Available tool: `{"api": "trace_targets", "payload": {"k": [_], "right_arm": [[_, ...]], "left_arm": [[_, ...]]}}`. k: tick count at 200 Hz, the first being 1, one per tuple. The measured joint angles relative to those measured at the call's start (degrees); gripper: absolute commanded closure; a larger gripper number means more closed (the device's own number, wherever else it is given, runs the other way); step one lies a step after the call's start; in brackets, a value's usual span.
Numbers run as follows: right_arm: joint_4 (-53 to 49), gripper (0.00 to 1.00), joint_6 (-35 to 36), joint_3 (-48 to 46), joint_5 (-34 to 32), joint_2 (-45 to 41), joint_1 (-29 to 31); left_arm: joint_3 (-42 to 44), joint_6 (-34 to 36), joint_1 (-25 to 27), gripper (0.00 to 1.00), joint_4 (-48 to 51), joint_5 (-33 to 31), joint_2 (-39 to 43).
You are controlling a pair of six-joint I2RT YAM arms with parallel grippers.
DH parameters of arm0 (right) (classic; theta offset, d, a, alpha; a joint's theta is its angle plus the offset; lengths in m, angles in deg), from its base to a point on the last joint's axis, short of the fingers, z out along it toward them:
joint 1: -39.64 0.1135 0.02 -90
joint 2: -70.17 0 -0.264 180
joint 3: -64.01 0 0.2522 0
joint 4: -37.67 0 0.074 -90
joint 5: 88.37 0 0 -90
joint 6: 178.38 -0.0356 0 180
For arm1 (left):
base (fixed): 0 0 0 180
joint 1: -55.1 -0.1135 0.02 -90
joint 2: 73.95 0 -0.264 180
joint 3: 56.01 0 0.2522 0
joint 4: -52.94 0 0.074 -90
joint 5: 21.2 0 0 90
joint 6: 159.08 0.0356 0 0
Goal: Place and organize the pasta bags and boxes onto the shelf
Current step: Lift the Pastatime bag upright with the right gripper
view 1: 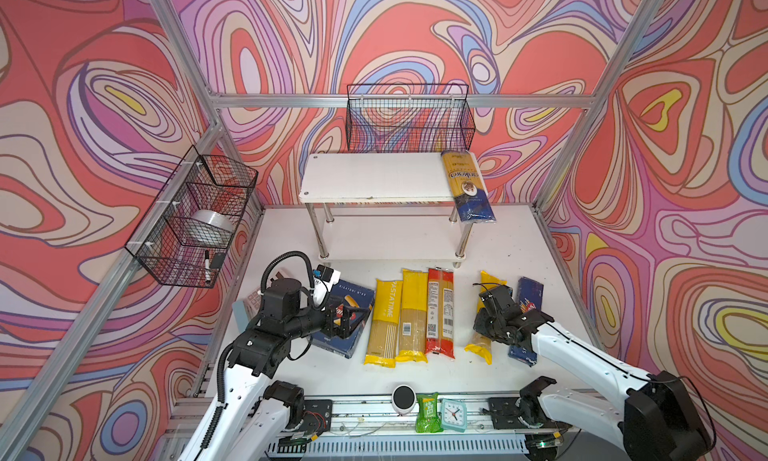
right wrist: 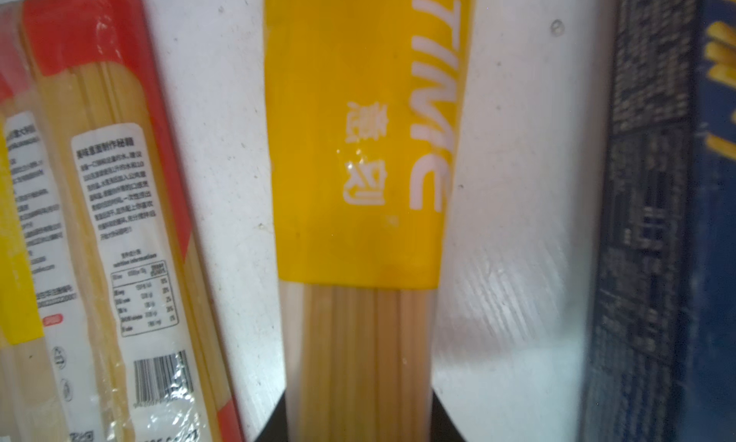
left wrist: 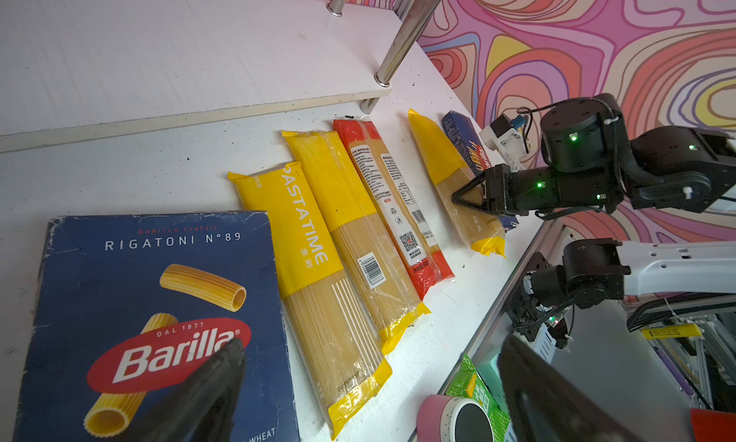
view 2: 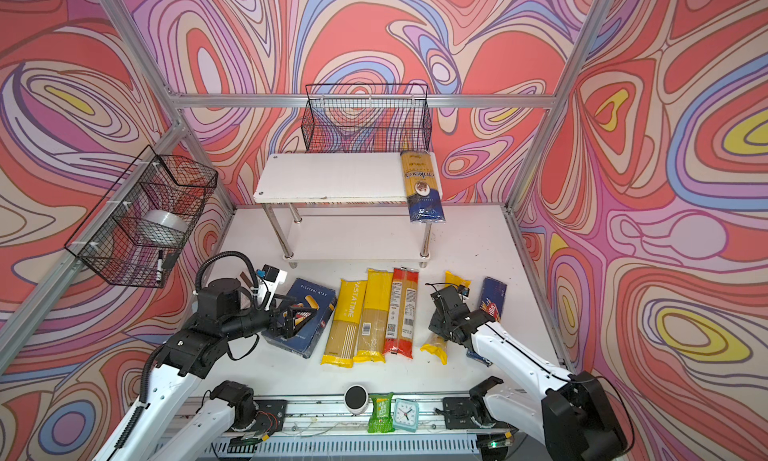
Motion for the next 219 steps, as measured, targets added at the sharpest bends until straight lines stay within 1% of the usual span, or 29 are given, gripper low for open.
{"api": "trace_targets", "payload": {"k": [32,67,135,194,219], "right_arm": [[-1.51,1.00,1.25,0.02,0.04,-2.80,0.00],[-5.31,1.00,2.86,1.46,0.09,-3.54,0.00],[-13.62,1.00,5.33,10.88,-0.31,-6.78,0.00],[-18.40,1.00,8.28,17.51,-2.64,-8.92,0.00],[-22.10,1.00,9.77,22.05,-3.63,-8.96,0.00]], "left_arm": [[-0.09,0.00,0.04,0.00,0.11,-0.15,0.00],[-0.13,0.00,0.26,0.00,0.13,-0.15,0.00],[-0.24,0.00,0.26,0.00,0.13,-0.15,0.02],[-0.31,0.00,0.31,0.00,0.13,-0.13,0.44],[-0.33,0.00,0.31,0.00,0.13,-0.13,0.44]]}}
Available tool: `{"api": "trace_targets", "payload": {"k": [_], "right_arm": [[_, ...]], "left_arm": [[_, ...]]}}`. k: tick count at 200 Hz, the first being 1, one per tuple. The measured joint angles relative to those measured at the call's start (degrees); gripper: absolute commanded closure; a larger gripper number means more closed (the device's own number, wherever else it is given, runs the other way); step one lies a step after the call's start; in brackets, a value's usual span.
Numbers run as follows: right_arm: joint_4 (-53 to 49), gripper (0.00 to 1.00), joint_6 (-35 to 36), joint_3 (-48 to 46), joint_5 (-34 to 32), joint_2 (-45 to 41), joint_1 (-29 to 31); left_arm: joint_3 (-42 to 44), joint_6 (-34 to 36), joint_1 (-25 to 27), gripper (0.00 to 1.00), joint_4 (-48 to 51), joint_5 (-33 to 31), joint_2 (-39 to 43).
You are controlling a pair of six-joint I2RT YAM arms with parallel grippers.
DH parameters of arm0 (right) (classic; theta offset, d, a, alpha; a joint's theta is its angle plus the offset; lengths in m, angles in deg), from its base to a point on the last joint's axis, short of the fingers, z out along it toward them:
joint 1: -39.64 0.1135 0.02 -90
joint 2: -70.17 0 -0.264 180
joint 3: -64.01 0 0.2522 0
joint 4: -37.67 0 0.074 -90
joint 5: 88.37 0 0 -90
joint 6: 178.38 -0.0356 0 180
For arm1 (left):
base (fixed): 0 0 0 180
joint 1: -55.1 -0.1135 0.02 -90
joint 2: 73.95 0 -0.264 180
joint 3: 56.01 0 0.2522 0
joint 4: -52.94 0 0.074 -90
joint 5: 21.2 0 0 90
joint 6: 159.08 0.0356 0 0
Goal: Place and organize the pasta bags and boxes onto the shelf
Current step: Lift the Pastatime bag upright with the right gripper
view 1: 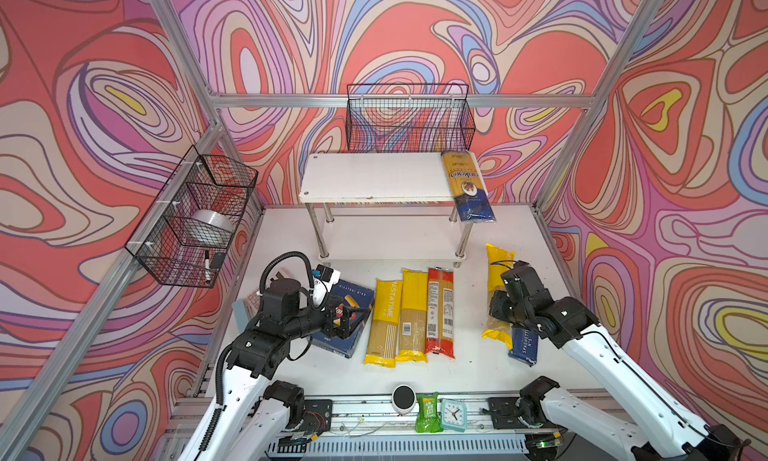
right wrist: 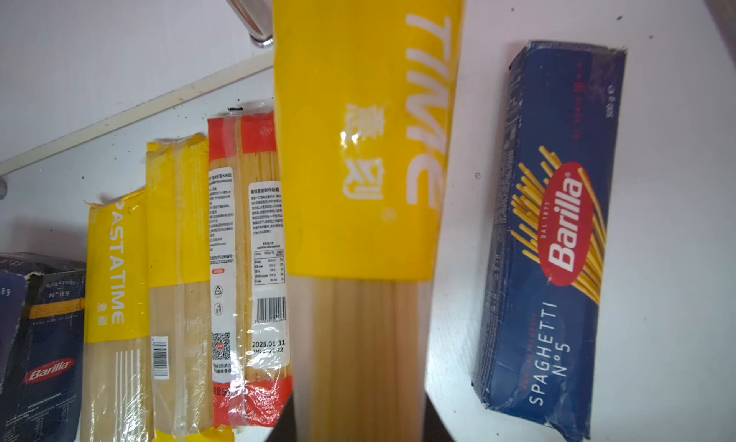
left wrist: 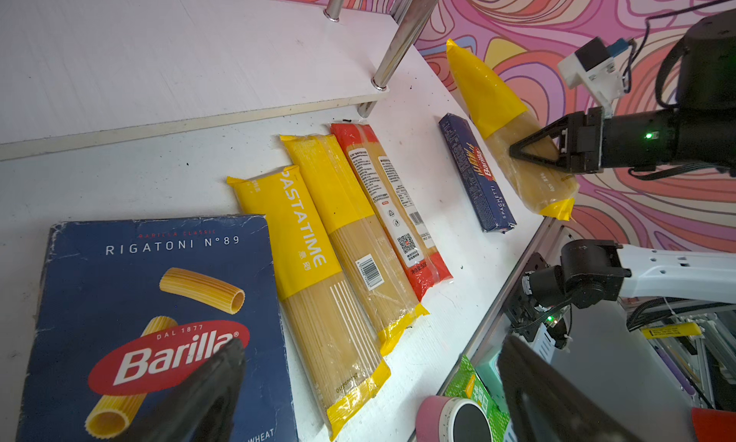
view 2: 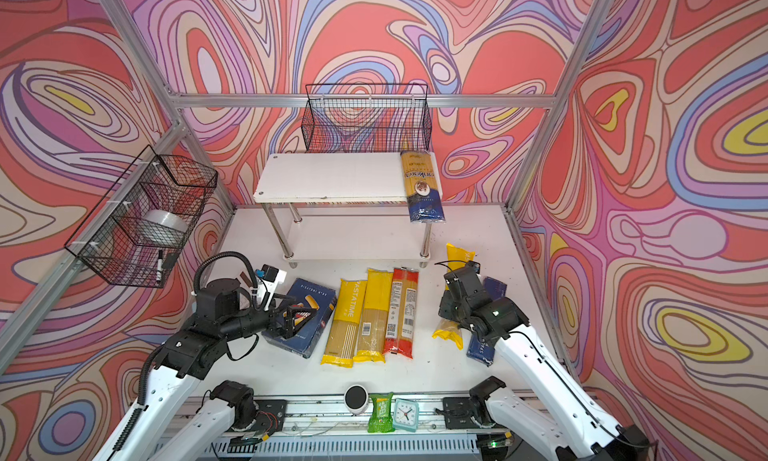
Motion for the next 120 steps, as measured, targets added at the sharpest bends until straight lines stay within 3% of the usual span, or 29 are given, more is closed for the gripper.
{"api": "trace_targets", "payload": {"k": [49,120], "right_arm": [[-6.62,1.00,3.41,13.16,-1.60,0.90,0.00],[-15.17,1.00,8.50,33.68,-1.57,8.72,0.00]], "left_arm": [[-0.37,0.00,0.00,0.00,1.42,-3.26,0.70],[-1.51,0.17,0.00,0.00,3.52,-8.02,2.93]]}}
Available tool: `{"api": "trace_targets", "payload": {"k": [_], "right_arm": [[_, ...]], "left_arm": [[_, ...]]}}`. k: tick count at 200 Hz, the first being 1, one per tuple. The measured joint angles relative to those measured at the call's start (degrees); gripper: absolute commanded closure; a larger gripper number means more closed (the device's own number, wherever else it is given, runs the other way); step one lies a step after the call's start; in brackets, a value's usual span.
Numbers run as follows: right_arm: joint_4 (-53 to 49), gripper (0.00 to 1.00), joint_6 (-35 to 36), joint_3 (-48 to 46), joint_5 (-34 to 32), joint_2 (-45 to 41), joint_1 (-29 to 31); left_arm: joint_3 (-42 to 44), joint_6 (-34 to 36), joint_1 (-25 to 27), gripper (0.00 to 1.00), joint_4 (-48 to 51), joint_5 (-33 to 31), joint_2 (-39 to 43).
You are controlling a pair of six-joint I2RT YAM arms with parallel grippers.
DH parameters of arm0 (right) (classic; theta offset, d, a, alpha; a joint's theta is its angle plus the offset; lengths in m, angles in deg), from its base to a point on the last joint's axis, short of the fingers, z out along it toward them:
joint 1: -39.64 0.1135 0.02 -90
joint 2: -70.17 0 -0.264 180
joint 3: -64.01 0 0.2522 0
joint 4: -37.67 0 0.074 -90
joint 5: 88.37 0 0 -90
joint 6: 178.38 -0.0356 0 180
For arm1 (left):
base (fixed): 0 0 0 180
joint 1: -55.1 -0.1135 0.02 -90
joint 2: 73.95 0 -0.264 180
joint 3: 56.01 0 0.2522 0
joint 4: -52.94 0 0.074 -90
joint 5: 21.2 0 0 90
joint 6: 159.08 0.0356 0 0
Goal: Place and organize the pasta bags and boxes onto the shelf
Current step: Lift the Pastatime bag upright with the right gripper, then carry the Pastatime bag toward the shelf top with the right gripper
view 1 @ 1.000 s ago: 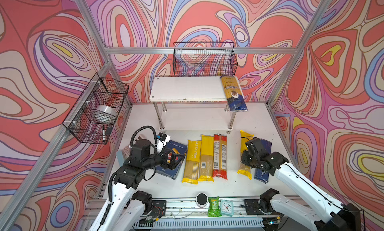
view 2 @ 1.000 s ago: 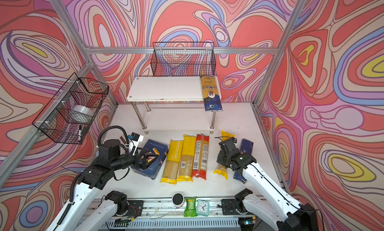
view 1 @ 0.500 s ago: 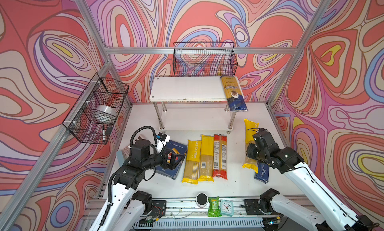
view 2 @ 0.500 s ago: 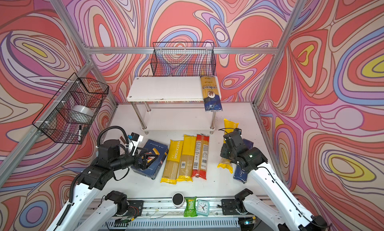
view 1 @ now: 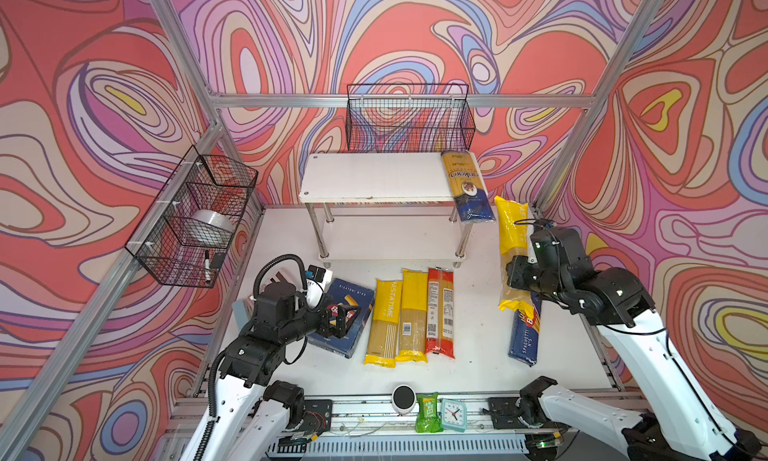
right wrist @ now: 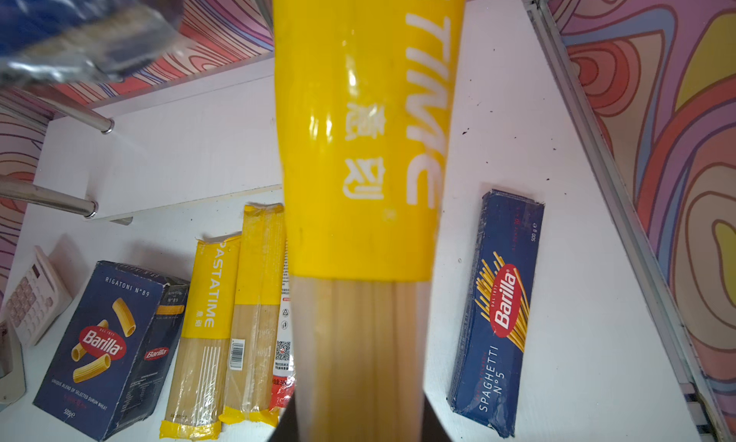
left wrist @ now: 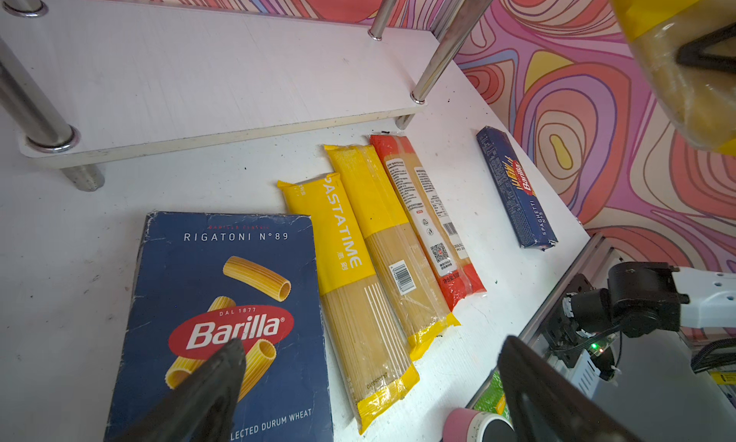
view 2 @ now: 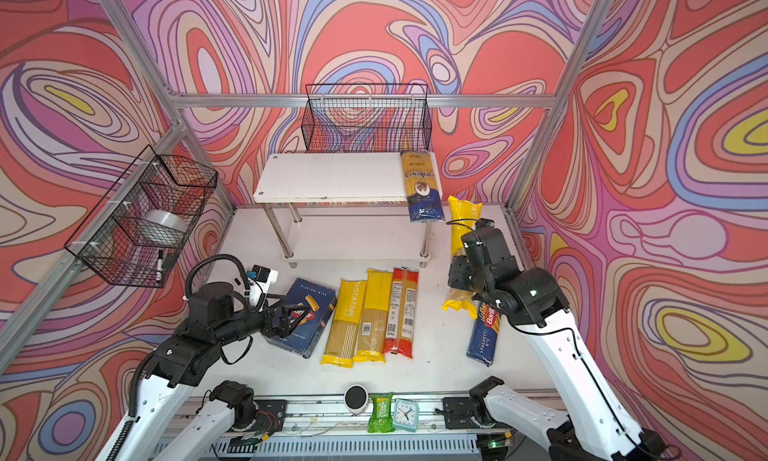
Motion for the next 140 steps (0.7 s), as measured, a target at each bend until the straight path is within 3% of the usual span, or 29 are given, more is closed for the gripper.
{"api": "trace_targets", "payload": {"k": [101,140], "right_arm": [[-7.91,1.00,8.50,29.83,-0.85,15.45,0.00],[-7.30,1.00,9.64,35.21,1.73,17.31,0.00]], "left_arm": [[0.00,0.02,0.00,0.00,0.15,-1.18,0.46],[0.00,0.02,0.00,0.00,0.15,-0.52,0.37]]}}
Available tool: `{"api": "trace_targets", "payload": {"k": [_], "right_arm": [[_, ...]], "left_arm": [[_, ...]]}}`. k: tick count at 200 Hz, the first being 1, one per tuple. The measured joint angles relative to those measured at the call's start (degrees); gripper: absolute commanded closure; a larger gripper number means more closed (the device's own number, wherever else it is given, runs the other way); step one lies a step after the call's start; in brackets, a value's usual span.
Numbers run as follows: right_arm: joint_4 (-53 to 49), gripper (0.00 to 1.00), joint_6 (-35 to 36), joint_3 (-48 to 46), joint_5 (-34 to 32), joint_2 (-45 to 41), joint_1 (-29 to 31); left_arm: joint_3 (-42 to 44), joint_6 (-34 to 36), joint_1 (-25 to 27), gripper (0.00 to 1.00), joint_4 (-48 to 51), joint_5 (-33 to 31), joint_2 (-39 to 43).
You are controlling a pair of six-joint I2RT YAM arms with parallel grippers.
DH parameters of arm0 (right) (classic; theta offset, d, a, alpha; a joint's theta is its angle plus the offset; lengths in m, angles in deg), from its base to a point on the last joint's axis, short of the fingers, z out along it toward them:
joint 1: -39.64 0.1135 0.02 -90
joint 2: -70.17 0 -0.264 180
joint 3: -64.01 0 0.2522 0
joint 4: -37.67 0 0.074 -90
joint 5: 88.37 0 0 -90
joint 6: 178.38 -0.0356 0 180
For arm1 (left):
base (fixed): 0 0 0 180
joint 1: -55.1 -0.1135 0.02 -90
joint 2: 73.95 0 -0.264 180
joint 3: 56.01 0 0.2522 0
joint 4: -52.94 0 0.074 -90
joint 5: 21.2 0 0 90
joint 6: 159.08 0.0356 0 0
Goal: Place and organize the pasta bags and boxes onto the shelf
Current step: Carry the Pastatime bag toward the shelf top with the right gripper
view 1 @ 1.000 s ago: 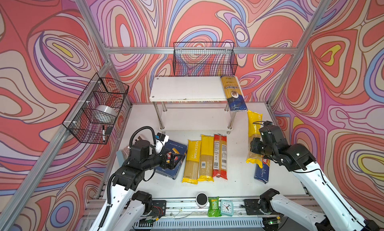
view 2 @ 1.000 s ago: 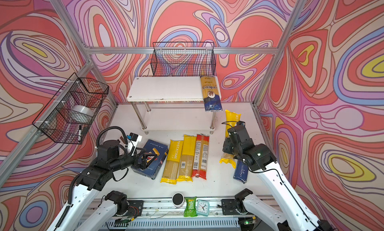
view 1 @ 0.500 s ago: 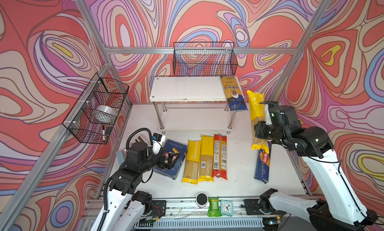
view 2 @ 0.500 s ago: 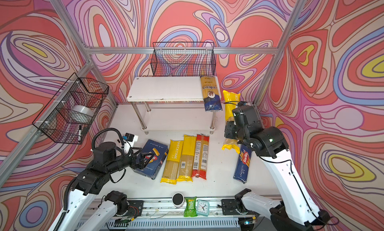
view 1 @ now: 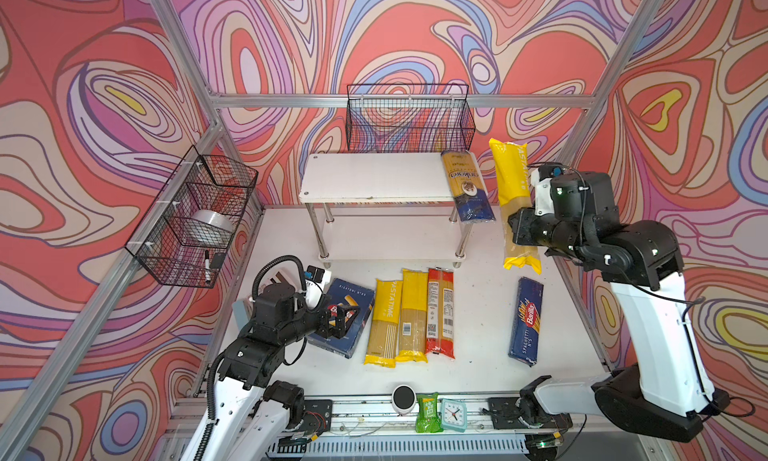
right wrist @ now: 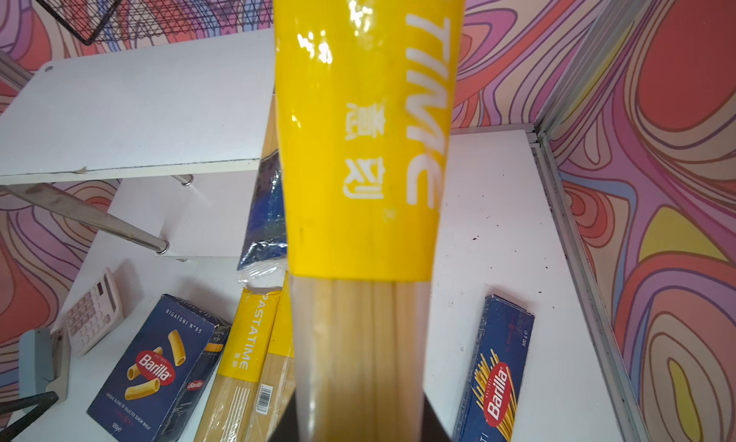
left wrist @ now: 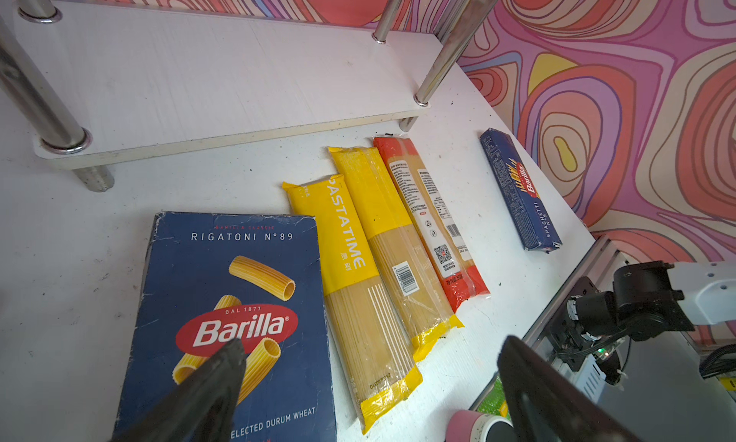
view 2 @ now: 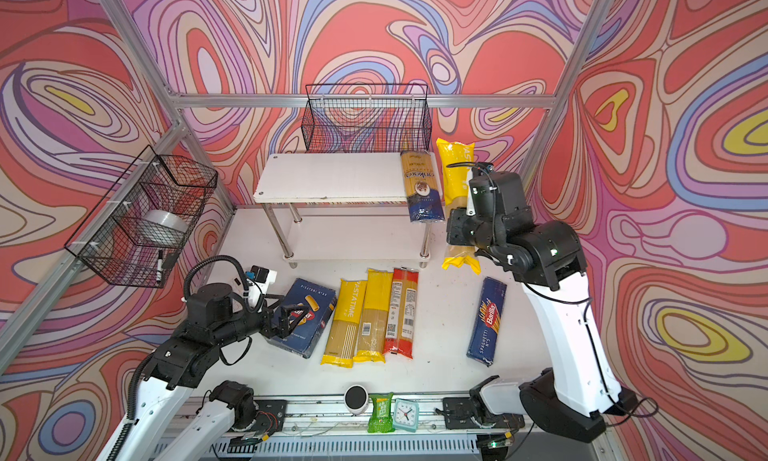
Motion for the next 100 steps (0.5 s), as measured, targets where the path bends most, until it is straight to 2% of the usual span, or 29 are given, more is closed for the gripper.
{"api": "trace_targets", "payload": {"k": [44,100], "right_arm": [[1.44,1.00,-0.22,5.73,6.29,5.18,0.00],[3.78,1.00,-0.87,6.38,9.44,9.70,1.01]], "left_arm": [[0.00,0.00,0.00,0.00,0.00,-0.04,0.09],[0.00,0.00,0.00,0.00,0.00,-0.04,0.35]]}}
